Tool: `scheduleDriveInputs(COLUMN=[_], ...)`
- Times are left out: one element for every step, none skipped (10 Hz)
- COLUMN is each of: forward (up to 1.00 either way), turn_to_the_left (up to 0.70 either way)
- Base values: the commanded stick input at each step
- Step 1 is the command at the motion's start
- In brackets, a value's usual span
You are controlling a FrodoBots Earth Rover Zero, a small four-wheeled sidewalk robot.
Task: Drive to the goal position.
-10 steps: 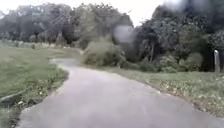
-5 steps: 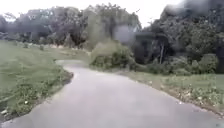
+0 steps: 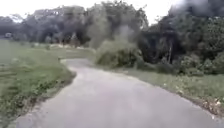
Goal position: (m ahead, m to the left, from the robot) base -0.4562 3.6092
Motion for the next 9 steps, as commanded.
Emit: scheduleDriveInputs(forward=[1.00,1.00,1.00,1.00,1.00,1.00,1.00,1.00,1.00], turn_to_the_left=[0.12,0.18,0.19,0.13,0.09,0.09,0.09,0.09,0.09])
